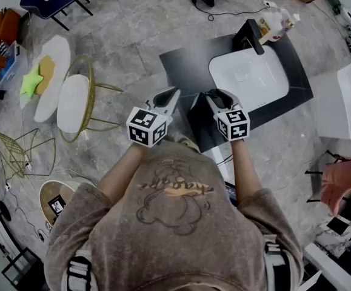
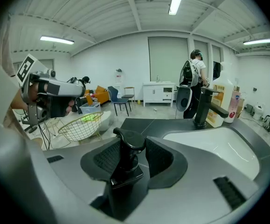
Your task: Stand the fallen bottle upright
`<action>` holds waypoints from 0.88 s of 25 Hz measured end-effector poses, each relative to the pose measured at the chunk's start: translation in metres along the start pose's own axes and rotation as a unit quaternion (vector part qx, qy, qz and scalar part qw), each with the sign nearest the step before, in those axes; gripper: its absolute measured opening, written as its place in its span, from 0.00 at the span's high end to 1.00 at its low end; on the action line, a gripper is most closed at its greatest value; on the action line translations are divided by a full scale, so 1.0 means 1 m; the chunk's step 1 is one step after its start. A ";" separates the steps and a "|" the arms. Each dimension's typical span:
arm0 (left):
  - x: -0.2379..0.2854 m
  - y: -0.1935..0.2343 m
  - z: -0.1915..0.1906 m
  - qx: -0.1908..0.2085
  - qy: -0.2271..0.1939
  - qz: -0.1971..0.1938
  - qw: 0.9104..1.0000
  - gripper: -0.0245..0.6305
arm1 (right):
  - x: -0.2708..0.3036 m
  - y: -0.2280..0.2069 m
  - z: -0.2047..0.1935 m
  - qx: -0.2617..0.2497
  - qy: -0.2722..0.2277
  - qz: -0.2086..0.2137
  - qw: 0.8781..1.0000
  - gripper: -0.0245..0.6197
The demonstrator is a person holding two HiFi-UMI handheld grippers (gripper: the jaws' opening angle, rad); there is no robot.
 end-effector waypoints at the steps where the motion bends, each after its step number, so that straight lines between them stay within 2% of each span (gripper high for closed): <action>1: 0.000 -0.001 0.000 0.000 0.000 -0.001 1.000 0.94 | 0.000 -0.002 0.000 -0.001 0.000 -0.003 1.000 0.72; 14: 0.003 -0.006 -0.002 -0.006 0.001 -0.005 1.000 0.94 | -0.002 -0.020 0.004 -0.042 0.002 -0.040 0.998 0.72; 22: 0.001 -0.005 -0.004 -0.010 0.001 0.001 1.000 0.94 | 0.001 -0.005 0.004 -0.082 0.010 -0.022 0.996 0.71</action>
Point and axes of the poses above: the fingertips, and each gripper's own axes: x forward along the fingers, y to its left, z out of its top, the point moved 2 cm from there along -x, backward along the fingers, and after that the axes turned 6 degrees about -y, right-handed, at the moved point
